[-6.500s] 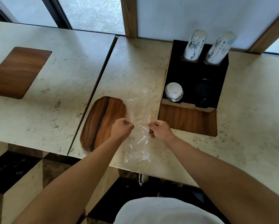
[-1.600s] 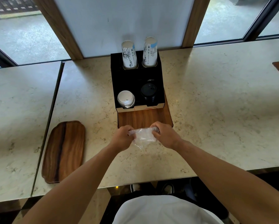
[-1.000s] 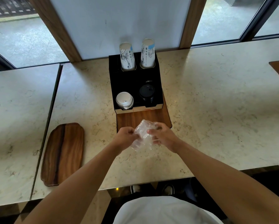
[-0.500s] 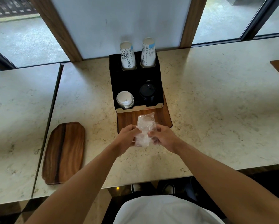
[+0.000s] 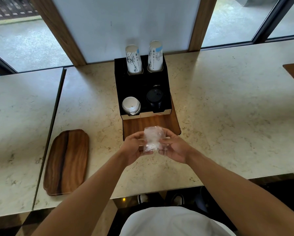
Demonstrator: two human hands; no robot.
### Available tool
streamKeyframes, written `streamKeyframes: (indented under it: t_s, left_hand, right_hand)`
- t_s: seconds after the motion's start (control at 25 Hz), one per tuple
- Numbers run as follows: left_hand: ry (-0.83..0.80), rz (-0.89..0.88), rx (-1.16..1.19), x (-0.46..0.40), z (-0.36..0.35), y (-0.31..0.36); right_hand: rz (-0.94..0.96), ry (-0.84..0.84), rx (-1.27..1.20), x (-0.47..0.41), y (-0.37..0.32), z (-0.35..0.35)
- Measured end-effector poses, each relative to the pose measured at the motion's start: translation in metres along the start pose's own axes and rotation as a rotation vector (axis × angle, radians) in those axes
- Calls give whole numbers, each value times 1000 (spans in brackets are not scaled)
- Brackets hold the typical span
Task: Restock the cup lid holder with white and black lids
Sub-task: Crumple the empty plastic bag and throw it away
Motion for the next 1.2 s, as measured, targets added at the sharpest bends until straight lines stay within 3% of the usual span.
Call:
streamKeyframes:
  t_s: [0.2,0.32,0.44,0.56,0.96,1.2]
  left_hand:
    - [4,91,130,0,1,-4]
    - [34,121,183,0,4,-8]
    - [68,96,-64,0,7,-8]
    - [27,59,-213,0,7,-6]
    - [93,-143,-425,2,10,1]
    - [0,-64,-561,-13,-2,-16]
  right_hand:
    - [-84,115,-126,0,1,7]
    - [-106,171,17,0,1,12]
    - [-62,142,260,-2,3,11]
    - [-29,131,347,-3,7,12]
    - [18,249,403,2,15,27]
    - [43,348,374,23,27,41]
Point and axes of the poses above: each hand's wrist, its own x-axis away from the middle knuckle, its own z-axis out of the back of the hand, y = z × x, the point moved 7 cm from there along -x, towards the middle knuckle, and after that the axes turned 9 degrees about x, right-handed, at the moved point
